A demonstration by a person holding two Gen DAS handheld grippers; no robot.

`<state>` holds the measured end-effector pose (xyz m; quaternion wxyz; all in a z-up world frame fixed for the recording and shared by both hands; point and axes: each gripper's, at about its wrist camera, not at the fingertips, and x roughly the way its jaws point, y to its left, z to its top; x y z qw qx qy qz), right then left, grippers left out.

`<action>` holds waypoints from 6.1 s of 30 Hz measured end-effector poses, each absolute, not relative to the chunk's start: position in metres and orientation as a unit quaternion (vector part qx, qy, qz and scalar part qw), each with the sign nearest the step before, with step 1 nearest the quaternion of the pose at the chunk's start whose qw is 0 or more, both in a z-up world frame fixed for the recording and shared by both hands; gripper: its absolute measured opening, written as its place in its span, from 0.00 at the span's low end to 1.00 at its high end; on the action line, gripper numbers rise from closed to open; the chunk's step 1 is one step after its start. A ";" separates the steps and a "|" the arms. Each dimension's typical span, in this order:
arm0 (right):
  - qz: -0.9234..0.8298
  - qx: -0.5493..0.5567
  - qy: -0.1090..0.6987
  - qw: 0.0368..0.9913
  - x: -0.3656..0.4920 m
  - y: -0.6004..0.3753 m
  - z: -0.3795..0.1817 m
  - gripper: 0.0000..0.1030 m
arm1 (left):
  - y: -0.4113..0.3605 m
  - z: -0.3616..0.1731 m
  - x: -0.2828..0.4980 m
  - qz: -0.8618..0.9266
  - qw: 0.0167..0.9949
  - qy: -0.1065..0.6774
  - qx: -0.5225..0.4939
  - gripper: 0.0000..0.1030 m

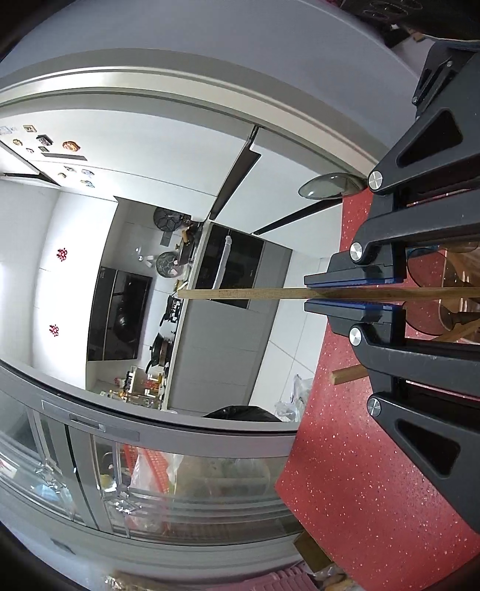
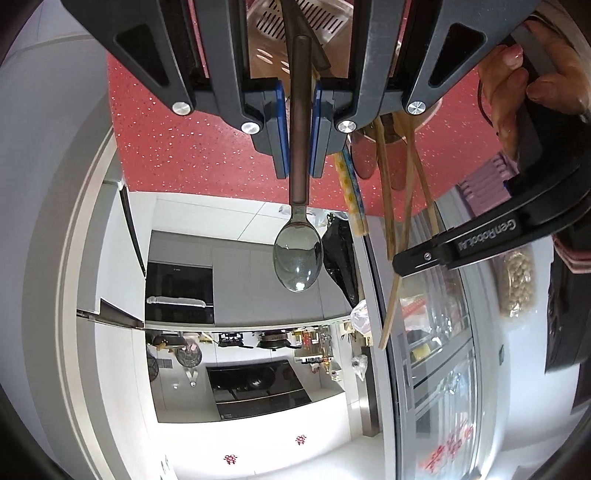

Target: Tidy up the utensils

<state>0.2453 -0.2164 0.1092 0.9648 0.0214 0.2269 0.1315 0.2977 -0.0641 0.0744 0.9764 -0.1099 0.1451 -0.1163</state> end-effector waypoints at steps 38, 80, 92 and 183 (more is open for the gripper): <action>0.126 0.029 0.299 0.946 0.229 -0.220 0.071 0.12 | -0.070 0.032 0.265 -0.096 0.964 0.246 -0.027 0.31; 0.102 0.108 0.365 0.919 0.166 -0.230 0.080 0.48 | -0.030 0.005 0.216 -0.094 0.939 0.330 -0.009 0.32; 0.071 0.106 0.420 0.898 0.138 -0.220 0.053 0.56 | -0.020 -0.021 0.184 -0.099 0.928 0.358 -0.017 0.32; -0.062 0.029 0.247 0.967 0.090 -0.210 0.071 1.00 | -0.019 -0.003 0.142 -0.098 0.963 0.250 -0.004 1.00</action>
